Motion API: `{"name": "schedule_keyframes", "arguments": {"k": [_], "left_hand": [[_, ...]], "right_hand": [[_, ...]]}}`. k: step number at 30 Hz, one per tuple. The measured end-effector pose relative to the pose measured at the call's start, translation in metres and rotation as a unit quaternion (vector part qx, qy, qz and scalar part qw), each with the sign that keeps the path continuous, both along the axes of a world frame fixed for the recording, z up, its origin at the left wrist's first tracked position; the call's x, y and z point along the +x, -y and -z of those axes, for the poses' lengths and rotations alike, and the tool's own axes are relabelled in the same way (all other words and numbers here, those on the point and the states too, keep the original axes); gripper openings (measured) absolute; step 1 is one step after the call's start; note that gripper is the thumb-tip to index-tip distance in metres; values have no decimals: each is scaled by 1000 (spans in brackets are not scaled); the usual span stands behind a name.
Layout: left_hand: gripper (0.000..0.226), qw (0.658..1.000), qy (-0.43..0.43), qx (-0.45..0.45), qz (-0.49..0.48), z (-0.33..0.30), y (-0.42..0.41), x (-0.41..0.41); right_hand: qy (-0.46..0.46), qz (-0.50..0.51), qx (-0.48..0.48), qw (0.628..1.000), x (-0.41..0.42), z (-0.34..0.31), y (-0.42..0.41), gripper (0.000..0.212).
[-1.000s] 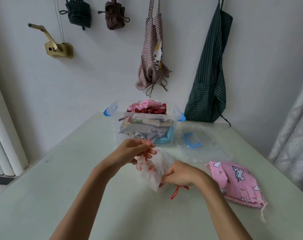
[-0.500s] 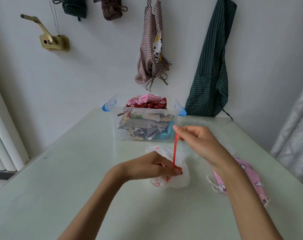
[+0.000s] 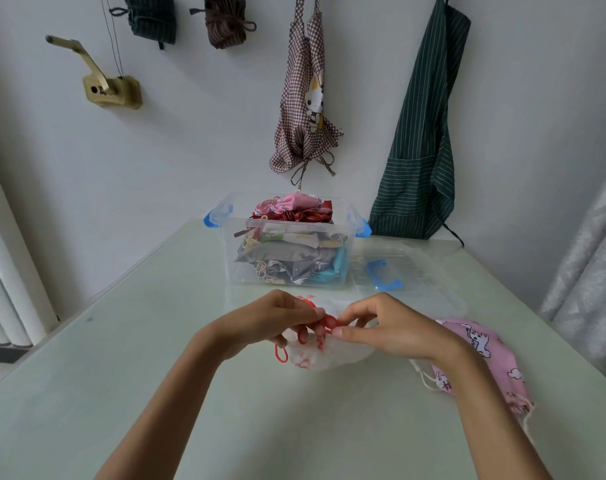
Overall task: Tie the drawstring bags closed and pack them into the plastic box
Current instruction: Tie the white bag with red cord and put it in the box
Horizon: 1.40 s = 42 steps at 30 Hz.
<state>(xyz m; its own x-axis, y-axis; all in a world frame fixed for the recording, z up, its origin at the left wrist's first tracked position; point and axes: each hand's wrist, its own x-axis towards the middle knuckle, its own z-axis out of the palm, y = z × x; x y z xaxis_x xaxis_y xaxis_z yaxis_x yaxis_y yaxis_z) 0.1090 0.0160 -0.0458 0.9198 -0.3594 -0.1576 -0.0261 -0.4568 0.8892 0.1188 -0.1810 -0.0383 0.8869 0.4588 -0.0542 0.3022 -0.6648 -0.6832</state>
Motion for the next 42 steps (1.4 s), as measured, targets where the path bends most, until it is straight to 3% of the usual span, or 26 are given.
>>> {"name": "schedule_keyframes", "arguments": {"k": [5, 9, 13, 16, 19, 22, 26, 30, 35, 38, 42], "left_hand": [[27, 1000, -12, 23, -4, -3, -9, 1], [22, 992, -68, -93, -47, -4, -9, 2], [15, 958, -102, -243, -111, -4, -11, 4], [8, 944, -82, -279, -155, -4, -9, 6], [11, 954, -58, -248, -157, -3, -9, 4], [11, 969, -24, -201, -140, -3, -9, 3], [10, 981, 52, -142, -121, -2, -7, 2], [8, 979, 124, -133, -92, 1, -2, -1], [13, 954, 261, -61, -136, 7, 0, -2], [12, 933, 305, -55, -181, 12, 3, -2], [10, 894, 376, 34, -240, 16, 6, -2]], "right_hand": [[9, 14, 94, 995, 1, -2, 3, 11], [48, 44, 154, 986, -5, -12, 0, 9], [94, 29, 71, 993, -12, -26, 2, 7], [70, -26, 10, 997, -26, -36, -3, 15], [89, -7, -15, 996, -29, -38, -6, 32], [173, 62, 7, 983, -14, -27, -3, 11], [60, -26, 63, 996, -5, -7, -10, 33], [65, -1, 96, 993, -1, 3, -18, 20], [39, 26, 95, 994, 0, 2, -16, 8], [9, 52, 134, 990, 1, 2, -17, 11], [-40, 104, 182, 977, 4, 2, -18, 15]]}}
